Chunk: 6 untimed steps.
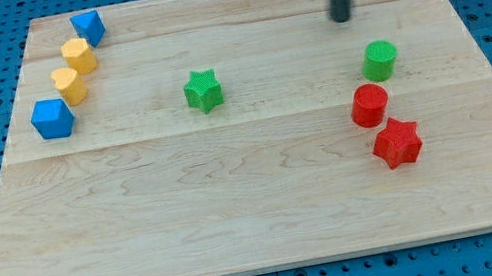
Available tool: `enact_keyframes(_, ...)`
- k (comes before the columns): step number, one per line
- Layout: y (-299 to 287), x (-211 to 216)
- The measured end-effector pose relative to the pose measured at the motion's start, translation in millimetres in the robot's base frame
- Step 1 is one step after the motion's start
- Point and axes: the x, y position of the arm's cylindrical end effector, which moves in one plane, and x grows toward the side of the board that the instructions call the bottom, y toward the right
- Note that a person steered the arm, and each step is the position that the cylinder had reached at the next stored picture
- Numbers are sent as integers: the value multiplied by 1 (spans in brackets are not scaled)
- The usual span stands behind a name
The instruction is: Move the green circle to the top left of the red circle
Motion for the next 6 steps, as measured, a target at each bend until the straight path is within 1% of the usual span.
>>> enact_keyframes(1,36,56)
enact_keyframes(2,12,74)
enact_keyframes(3,-15,76)
enact_keyframes(4,-18,71)
enact_keyframes(5,-53,57)
enact_keyframes(6,-103,45)
